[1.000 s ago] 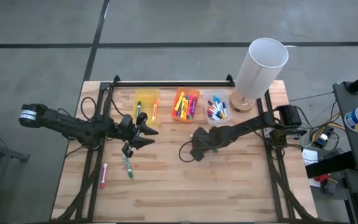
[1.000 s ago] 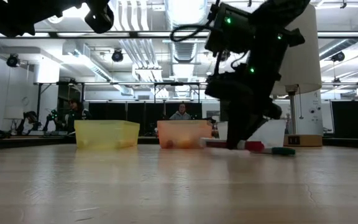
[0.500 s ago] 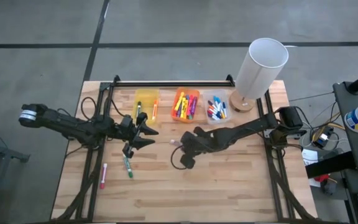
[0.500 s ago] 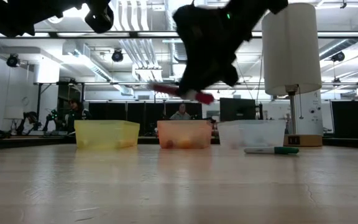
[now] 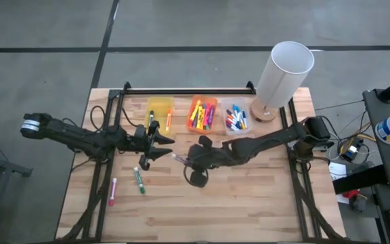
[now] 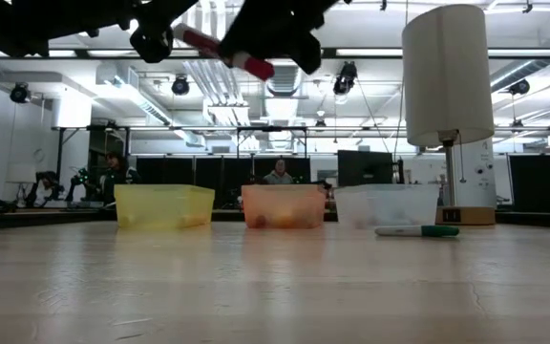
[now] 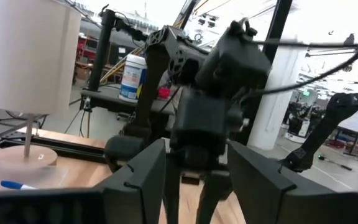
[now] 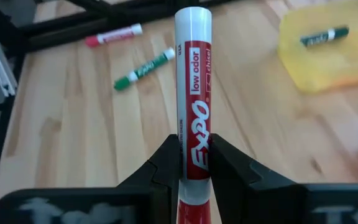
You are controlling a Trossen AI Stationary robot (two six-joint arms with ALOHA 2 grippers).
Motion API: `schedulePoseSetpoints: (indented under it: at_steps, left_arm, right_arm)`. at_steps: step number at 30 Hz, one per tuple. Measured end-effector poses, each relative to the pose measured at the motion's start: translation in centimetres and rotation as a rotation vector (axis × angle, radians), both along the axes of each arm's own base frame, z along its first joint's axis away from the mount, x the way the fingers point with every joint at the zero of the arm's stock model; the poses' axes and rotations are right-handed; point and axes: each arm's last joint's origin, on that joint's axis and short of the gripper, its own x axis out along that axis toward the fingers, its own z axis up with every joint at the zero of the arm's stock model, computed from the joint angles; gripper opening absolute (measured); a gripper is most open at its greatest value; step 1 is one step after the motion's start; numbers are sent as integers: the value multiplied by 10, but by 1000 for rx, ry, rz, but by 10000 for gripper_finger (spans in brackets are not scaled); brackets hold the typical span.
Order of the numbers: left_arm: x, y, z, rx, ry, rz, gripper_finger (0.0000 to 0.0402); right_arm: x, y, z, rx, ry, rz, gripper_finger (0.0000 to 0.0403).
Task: Pick & Place Markers
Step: Put the red expo dry erase marker into the yellow bin
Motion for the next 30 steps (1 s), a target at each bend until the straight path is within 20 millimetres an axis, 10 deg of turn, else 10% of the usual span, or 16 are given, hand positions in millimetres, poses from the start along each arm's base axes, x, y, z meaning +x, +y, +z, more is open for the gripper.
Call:
schedulePoseSetpoints:
  at_steps: [30]
  left_arm:
    - [0,0,-2,-1,22,-11,168]
  right_arm:
    - [13,-16,49,-141,-143,-22,63]
